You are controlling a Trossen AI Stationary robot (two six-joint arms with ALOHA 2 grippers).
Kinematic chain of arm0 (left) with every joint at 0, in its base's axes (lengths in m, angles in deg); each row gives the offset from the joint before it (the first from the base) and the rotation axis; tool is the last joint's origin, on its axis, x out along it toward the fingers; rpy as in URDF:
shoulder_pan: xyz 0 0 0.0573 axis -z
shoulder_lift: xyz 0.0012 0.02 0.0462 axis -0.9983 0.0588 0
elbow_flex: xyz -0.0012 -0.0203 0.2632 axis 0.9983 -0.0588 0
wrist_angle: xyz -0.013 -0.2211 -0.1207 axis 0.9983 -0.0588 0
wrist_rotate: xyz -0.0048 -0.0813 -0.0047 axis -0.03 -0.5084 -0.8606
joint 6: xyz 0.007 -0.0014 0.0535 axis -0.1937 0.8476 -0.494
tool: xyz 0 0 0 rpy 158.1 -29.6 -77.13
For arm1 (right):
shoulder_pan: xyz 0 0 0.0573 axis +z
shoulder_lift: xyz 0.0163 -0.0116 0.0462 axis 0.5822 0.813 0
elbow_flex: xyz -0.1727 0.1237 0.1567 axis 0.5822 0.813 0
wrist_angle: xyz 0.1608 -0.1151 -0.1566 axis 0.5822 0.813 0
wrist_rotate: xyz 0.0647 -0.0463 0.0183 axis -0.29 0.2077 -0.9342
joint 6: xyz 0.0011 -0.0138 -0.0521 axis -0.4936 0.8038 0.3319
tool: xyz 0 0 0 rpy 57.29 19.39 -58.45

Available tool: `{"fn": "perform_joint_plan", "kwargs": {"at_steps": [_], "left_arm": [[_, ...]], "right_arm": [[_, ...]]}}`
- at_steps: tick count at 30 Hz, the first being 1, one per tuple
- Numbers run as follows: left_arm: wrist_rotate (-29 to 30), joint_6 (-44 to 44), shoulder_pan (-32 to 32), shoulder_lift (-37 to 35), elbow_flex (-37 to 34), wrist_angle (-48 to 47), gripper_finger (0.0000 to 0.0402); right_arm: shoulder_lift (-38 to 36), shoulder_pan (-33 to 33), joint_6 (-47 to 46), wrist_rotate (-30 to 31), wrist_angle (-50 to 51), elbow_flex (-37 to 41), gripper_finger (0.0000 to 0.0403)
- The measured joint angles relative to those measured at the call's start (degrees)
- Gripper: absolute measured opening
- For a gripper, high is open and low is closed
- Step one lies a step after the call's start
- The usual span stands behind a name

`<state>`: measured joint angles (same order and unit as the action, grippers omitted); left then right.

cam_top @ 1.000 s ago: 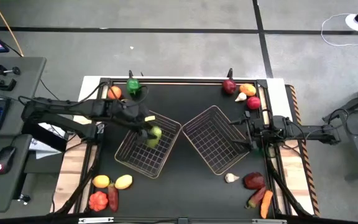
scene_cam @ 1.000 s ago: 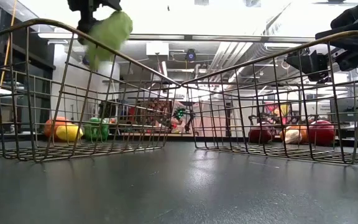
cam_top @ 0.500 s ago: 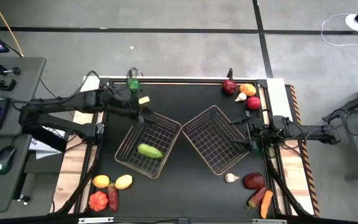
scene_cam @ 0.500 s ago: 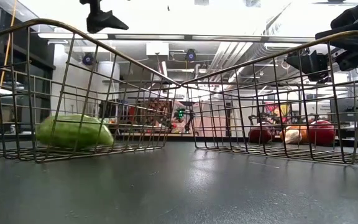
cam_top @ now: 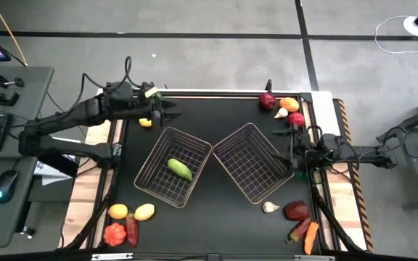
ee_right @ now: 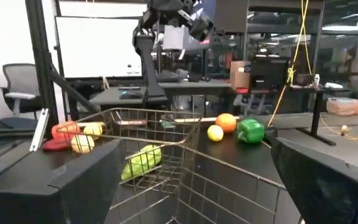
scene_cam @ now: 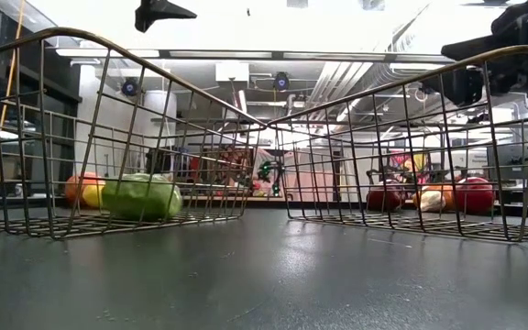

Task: Sort produce into baskets
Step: Put the tomato into the right basket

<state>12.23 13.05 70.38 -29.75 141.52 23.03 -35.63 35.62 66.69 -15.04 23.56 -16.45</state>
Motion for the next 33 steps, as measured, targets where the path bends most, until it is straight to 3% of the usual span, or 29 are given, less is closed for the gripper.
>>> {"fn": "perform_joint_plan", "kwargs": {"at_steps": [5, 8, 11, 14, 16, 20, 23, 25, 30, 33], "left_arm": [[0.0, 0.8, 0.0, -0.3, 0.0, 0.0, 0.0312], [0.0, 1.1, 0.0, -0.4, 0.0, -0.1, 0.0312], [0.1, 1.1, 0.0, -0.4, 0.0, -0.1, 0.0312], [1.1, 1.0, 0.0, -0.4, 0.0, -0.1, 0.0312], [1.5, 0.3, -0.5, -0.4, 0.0, 0.1, 0.0312], [1.7, 0.5, -2.0, -0.4, 0.0, 1.2, 0.0312], [1.5, 0.6, -3.2, -0.4, 0.0, 3.0, 0.0312], [1.2, 0.6, -3.9, -0.4, 0.0, 3.5, 0.0312], [0.2, 1.5, -4.2, -0.4, 0.0, 3.0, 0.0312], [-1.2, 1.6, -4.1, -0.4, 0.0, 2.6, 0.0312]], "right_arm": [[0.1, -0.2, 0.8, 1.0, -6.3, -0.2, 0.0399], [0.2, -0.4, -7.4, 2.4, -24.9, -0.2, 0.0399], [0.7, -0.5, -14.6, 9.1, -45.8, -0.3, 0.0399], [1.7, -0.5, -18.8, 16.7, -53.3, -2.1, 0.0399], [3.6, -0.5, -19.6, 18.1, -45.4, -6.1, 0.0399], [13.2, -1.8, -26.9, 24.4, -18.9, -17.9, 0.0399], [22.1, -5.2, -33.1, 29.7, -0.5, -27.9, 0.0399], [27.4, -8.7, -35.2, 30.1, 11.7, -33.9, 0.0399], [38.6, -20.5, -48.7, 25.8, 40.1, -46.1, 0.0399], [43.8, -30.2, -59.6, 15.1, 55.0, -50.7, 0.0399]]}}
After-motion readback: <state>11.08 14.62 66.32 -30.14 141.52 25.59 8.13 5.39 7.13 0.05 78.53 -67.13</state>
